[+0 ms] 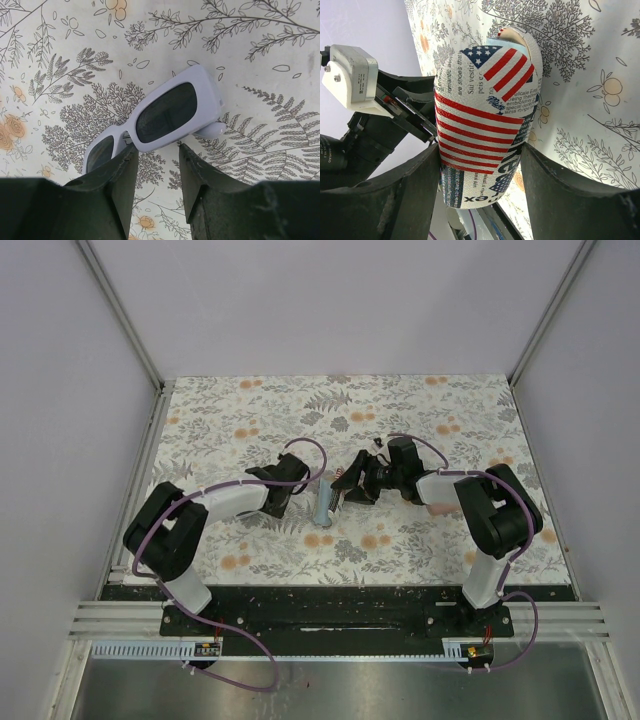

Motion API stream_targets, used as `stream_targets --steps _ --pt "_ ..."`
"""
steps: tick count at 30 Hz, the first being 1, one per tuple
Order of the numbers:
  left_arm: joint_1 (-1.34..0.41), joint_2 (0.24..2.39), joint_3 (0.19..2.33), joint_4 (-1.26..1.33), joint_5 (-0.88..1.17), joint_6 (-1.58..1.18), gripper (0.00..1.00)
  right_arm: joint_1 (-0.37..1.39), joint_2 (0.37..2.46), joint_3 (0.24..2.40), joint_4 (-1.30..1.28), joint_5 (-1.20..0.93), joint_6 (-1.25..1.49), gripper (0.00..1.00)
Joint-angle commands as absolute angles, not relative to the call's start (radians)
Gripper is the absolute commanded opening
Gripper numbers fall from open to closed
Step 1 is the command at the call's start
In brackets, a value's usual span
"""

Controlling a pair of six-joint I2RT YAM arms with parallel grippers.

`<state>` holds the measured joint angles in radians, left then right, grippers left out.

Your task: Organize the sunglasses

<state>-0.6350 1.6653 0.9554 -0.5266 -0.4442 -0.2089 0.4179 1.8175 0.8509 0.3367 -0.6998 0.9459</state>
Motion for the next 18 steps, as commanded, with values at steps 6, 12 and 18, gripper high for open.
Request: stream_targets --steps 6,12,18 --pt "-0.629 1.735 1.06 -0.523 -0.512 -0.172 0.4 0.411 1.801 0.902 0.341 -0.727 0.936 0.65" --pt "-0.591 1.827 1.132 -0.597 -0.502 -0.209 0.3 0.411 1.778 0.884 0.331 -0.718 0.931 0.65" --pt "-0.568 1.882 1.164 -0.609 -0.43 -0.21 0.17 0.41 1.769 0.876 0.331 -0.718 0.934 0.65"
